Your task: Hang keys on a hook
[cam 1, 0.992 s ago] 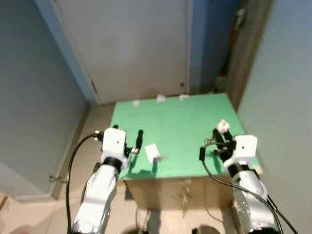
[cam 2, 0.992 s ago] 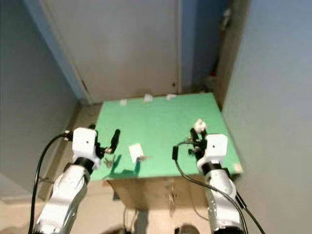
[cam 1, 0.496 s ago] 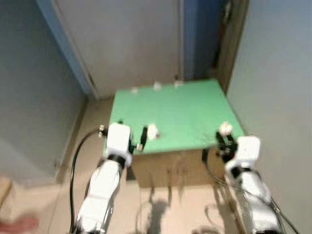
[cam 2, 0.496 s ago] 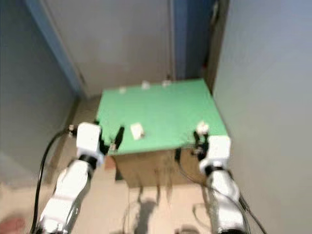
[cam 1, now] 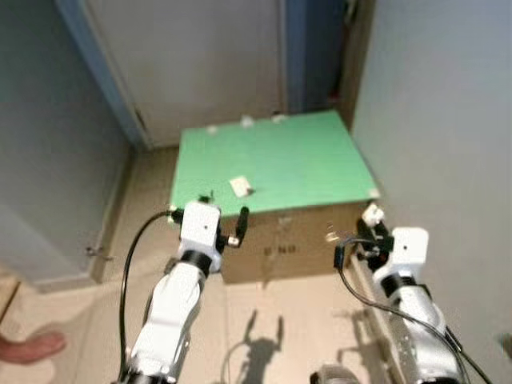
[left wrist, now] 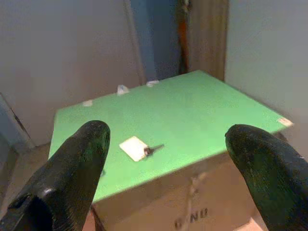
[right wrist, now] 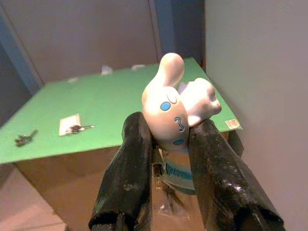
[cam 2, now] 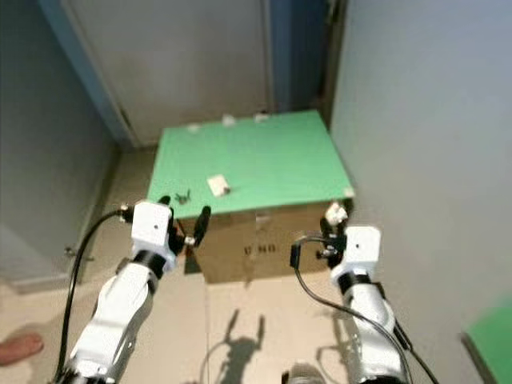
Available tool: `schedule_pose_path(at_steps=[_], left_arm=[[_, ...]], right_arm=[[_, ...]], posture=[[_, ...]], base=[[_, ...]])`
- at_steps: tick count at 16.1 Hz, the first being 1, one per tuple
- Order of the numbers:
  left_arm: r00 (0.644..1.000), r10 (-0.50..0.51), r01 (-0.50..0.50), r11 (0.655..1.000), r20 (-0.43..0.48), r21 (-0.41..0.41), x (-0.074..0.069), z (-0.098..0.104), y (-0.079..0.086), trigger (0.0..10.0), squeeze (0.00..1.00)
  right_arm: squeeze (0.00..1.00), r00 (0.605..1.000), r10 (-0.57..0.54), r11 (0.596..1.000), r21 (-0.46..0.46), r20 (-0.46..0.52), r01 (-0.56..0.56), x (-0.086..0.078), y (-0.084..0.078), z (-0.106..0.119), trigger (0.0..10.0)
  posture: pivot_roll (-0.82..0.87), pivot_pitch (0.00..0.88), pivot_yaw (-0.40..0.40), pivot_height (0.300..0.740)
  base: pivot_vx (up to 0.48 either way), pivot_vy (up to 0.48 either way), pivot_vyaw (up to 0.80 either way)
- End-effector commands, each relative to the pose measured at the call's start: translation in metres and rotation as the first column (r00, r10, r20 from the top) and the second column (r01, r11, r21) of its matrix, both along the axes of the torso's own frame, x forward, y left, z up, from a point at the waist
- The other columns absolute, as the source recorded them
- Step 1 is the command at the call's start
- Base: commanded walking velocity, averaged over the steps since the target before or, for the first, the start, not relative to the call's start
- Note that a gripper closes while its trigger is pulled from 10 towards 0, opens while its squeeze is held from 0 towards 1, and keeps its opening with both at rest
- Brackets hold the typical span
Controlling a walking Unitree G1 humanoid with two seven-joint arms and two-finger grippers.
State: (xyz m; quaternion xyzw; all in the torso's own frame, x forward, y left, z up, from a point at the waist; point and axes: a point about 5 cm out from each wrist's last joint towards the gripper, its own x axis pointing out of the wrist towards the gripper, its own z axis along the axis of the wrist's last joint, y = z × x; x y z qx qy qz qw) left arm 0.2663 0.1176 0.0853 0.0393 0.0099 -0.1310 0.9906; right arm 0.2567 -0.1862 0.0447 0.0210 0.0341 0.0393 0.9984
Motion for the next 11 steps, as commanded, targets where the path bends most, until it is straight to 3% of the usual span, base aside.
schedule_pose_path(at_steps=[1,11], left_arm=[[1.000,0.009,-0.009,1.000,0.002,0.011,0.0008,0.0000,0.0037,10.0,0.00],[1.000,-0.021,0.021,1.000,0.008,0.022,0.0003,-0.0005,-0.0005,10.0,0.00]], right_arm=[[0.00,1.000,0.019,1.000,0.007,0.018,-0.019,0.0023,0.0063,0.0031,0.0],[0.00,1.000,0.012,1.000,0.008,0.009,-0.012,-0.0013,0.0053,0.0001,0.0]], posture=[[-0.23,0.000,0.134,0.740],[-0.24,0.000,0.143,0.740]], base=[[-0.266,0.000,0.00],[-0.266,0.000,0.00]])
